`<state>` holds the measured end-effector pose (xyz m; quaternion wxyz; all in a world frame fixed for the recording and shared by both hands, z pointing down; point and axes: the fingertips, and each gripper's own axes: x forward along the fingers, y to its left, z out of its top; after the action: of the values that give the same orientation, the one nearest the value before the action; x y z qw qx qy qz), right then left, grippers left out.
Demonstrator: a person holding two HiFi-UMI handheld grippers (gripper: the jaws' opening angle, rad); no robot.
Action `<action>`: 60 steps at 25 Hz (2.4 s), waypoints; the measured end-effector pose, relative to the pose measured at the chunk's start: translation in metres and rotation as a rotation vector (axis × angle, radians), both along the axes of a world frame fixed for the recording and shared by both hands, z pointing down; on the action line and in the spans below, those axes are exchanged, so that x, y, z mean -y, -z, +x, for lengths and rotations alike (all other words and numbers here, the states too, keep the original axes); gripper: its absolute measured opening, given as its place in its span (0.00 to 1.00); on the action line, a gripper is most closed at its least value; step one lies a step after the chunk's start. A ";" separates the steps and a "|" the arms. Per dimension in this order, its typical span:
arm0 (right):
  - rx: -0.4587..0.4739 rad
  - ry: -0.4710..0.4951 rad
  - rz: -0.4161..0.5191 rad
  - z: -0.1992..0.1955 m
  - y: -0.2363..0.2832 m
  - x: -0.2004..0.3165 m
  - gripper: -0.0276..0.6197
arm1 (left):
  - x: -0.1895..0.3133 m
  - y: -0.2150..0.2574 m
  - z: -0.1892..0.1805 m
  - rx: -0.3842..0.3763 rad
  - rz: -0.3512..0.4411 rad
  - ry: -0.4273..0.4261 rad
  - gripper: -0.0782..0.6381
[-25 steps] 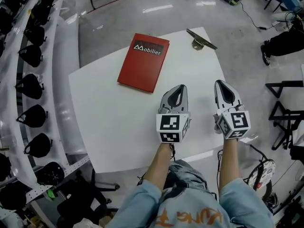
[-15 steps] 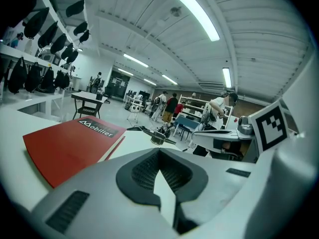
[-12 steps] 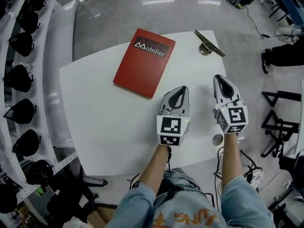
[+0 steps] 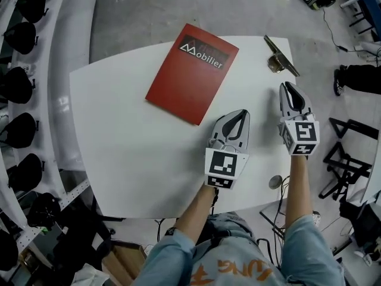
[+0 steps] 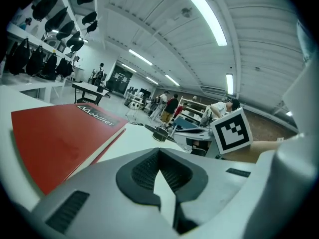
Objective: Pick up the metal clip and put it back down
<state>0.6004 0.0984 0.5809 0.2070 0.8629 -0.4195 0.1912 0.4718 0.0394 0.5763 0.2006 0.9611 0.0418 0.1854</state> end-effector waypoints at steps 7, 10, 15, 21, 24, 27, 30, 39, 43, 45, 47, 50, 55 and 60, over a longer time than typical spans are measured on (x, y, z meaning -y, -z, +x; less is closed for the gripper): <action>-0.023 0.016 -0.063 0.026 -0.005 0.013 0.21 | 0.004 -0.002 0.007 -0.029 -0.098 0.015 0.12; -0.054 0.021 -0.106 0.037 -0.006 0.019 0.22 | 0.005 -0.003 0.008 -0.026 -0.102 0.021 0.12; -0.121 0.072 -0.222 0.049 -0.014 0.028 0.22 | 0.007 -0.003 0.007 -0.016 -0.112 0.036 0.12; -0.146 0.090 -0.301 0.058 -0.027 0.032 0.22 | 0.012 -0.006 0.005 -0.001 -0.121 0.062 0.12; -0.154 0.071 -0.319 0.066 -0.030 0.033 0.22 | 0.015 -0.008 0.005 0.000 -0.121 0.071 0.12; -0.160 0.074 -0.331 0.069 -0.033 0.035 0.22 | 0.017 -0.009 0.005 0.006 -0.115 0.084 0.12; -0.176 0.075 -0.348 0.071 -0.032 0.034 0.18 | 0.021 -0.009 0.004 0.009 -0.117 0.103 0.12; -0.208 0.093 -0.373 0.060 -0.020 0.030 0.10 | 0.031 -0.003 -0.010 0.016 -0.106 0.167 0.12; -0.182 0.102 -0.358 0.049 -0.015 0.026 0.09 | 0.029 0.004 -0.021 0.012 -0.096 0.190 0.12; -0.152 0.103 -0.333 0.039 -0.012 0.024 0.09 | 0.026 0.007 -0.029 0.014 -0.087 0.197 0.12; -0.130 0.105 -0.310 0.030 -0.007 0.021 0.09 | 0.023 0.011 -0.037 0.017 -0.084 0.210 0.12; -0.115 0.113 -0.274 0.014 0.004 0.018 0.09 | 0.019 0.016 -0.050 0.016 -0.083 0.237 0.12; -0.104 0.126 -0.211 -0.015 0.023 0.011 0.09 | 0.011 0.028 -0.074 0.009 -0.075 0.285 0.12; -0.100 0.153 -0.149 -0.047 0.044 0.006 0.09 | 0.008 0.054 -0.105 -0.019 -0.030 0.348 0.12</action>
<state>0.5539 0.0927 0.5364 0.3052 0.8192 -0.4577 0.1620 0.3671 0.0312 0.5226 0.2438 0.9523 -0.1207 0.1383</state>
